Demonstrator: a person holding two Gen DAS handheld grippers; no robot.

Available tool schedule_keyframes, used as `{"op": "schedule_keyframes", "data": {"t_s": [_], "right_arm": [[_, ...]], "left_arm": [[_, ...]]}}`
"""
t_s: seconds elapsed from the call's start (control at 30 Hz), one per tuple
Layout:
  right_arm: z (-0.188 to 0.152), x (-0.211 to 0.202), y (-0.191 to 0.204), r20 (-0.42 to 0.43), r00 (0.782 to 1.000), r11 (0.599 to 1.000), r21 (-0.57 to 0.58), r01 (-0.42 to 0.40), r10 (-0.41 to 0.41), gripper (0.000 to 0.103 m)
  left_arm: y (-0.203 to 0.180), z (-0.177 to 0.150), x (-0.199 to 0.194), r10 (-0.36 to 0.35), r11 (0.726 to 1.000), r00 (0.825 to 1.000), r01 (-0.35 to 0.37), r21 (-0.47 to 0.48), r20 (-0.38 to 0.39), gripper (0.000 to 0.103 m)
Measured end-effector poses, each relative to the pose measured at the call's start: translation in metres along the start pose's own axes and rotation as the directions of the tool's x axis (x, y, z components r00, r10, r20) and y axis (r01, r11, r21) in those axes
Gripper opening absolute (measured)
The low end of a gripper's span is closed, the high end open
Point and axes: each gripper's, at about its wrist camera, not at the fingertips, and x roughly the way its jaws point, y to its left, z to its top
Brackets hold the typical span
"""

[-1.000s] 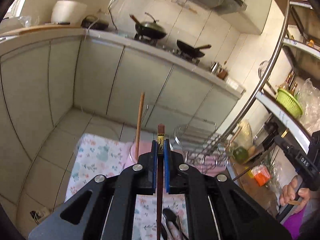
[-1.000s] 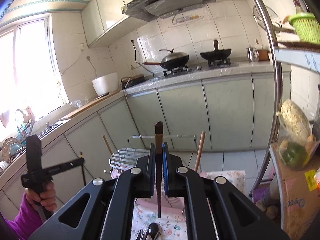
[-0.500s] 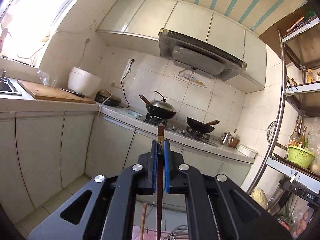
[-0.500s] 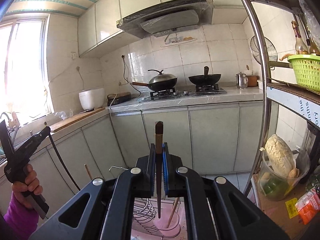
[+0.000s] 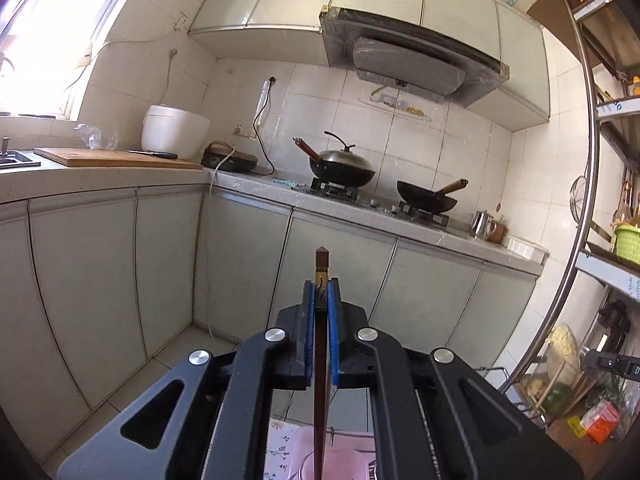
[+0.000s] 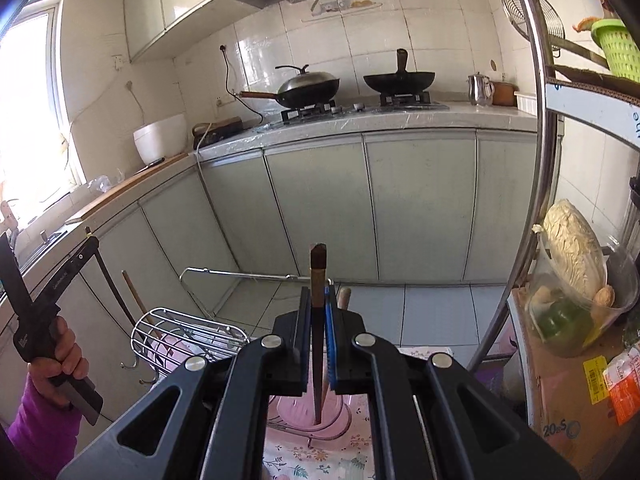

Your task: Organize utensils

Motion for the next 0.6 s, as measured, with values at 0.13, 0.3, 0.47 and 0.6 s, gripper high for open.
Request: {"op": "schedule_keyframes", "data": {"t_s": [0.13, 0.3, 0.47, 0.6], "right_arm": [[-0.013, 0.017, -0.004, -0.047, 0.999, 1.000, 0.021, -0.004, 0.005, 0.006], [-0.024, 0.030, -0.009, -0.084, 0.996, 0.999, 0.037, 0.000, 0.003, 0.006], [-0.029, 0.036, -0.014, -0.106, 0.994, 0.998, 0.066, -0.020, 0.027, 0.009], [-0.031, 0.036, -0.016, -0.107, 0.993, 0.996, 0.080, -0.031, 0.040, 0.027]], "left_arm": [[0.001, -0.018, 0.010, 0.002, 1.000, 0.997, -0.001, 0.011, -0.071, 0.005], [0.005, -0.033, 0.022, -0.004, 1.000, 0.989, 0.005, 0.003, -0.148, 0.005], [0.007, -0.035, 0.023, 0.005, 1.000, 0.983, -0.003, 0.010, -0.183, 0.019], [0.014, -0.035, 0.019, -0.020, 1.000, 0.978, 0.015, -0.027, -0.206, 0.033]]}}
